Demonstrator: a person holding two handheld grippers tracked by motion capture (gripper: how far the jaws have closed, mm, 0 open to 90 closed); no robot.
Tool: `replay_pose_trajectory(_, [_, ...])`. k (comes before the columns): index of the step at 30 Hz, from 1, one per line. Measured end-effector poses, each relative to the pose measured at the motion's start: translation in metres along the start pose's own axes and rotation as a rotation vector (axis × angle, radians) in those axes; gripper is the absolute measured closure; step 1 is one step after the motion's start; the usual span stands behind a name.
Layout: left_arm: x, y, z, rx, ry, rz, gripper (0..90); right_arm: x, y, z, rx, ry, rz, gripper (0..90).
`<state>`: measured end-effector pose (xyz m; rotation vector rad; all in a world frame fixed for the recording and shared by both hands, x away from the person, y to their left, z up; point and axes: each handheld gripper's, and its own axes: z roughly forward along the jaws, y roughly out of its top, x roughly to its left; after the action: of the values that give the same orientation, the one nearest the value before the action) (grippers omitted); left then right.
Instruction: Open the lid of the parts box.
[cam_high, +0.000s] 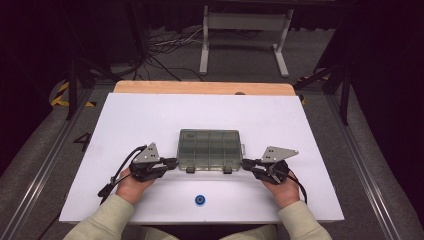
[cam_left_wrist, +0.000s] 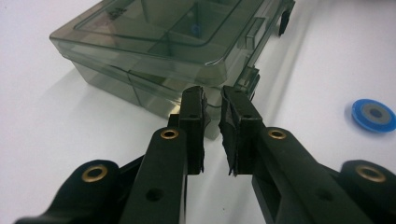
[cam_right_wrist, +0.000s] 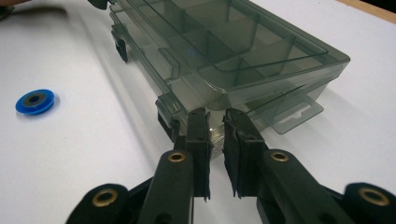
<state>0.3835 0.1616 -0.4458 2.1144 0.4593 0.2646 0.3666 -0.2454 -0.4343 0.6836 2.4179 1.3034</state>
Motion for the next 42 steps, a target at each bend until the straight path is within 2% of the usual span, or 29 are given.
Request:
replay_pose_trajectory(5, [0.001, 0.004, -0.002, -0.038, 0.011, 0.002, 79.2, 0.0, 0.003, -0.001, -0.028, 0.002, 0.006, 80.2])
replay_pose_trajectory(13, [0.003, 0.006, -0.004, -0.077, 0.014, -0.021, 79.2, 0.001, 0.005, -0.002, -0.043, -0.002, 0.004, 77.4])
replay_pose_trajectory(16, [0.004, 0.006, -0.004, -0.089, 0.018, -0.035, 79.1, 0.002, 0.007, -0.002, -0.031, -0.022, -0.001, 65.2])
replay_pose_trajectory(18, [0.004, 0.007, -0.004, -0.093, 0.023, -0.036, 78.7, 0.002, 0.009, -0.001, -0.028, -0.065, -0.004, 50.5])
replay_pose_trajectory(20, [0.004, 0.008, -0.003, -0.101, 0.027, -0.041, 78.2, 0.002, 0.011, 0.0, -0.026, -0.096, -0.005, 39.7])
replay_pose_trajectory(22, [0.004, 0.008, -0.003, -0.106, 0.03, -0.042, 77.7, 0.001, 0.014, 0.002, -0.015, -0.122, -0.003, 34.3])
replay_pose_trajectory(27, [0.002, 0.01, -0.003, -0.112, 0.021, -0.042, 72.7, -0.002, 0.025, 0.01, 0.004, -0.182, -0.025, 33.3])
replay_pose_trajectory(30, [-0.001, 0.01, -0.002, -0.103, 0.007, -0.013, 68.7, -0.005, 0.031, 0.007, -0.02, -0.204, -0.017, 33.7])
replay_pose_trajectory(32, [-0.004, 0.011, 0.0, -0.095, -0.007, -0.006, 67.0, -0.007, 0.035, 0.005, -0.031, -0.205, -0.013, 33.7])
replay_pose_trajectory(36, [-0.008, 0.011, 0.006, -0.056, -0.02, 0.032, 61.5, -0.011, 0.043, 0.002, -0.044, -0.202, -0.012, 33.7])
replay_pose_trajectory(39, [-0.009, 0.011, 0.01, -0.033, -0.036, 0.041, 59.6, -0.014, 0.048, 0.003, -0.045, -0.194, -0.011, 33.7])
replay_pose_trajectory(42, [-0.009, 0.009, 0.013, -0.019, -0.05, 0.031, 57.9, -0.016, 0.051, 0.004, -0.045, -0.185, -0.01, 33.7])
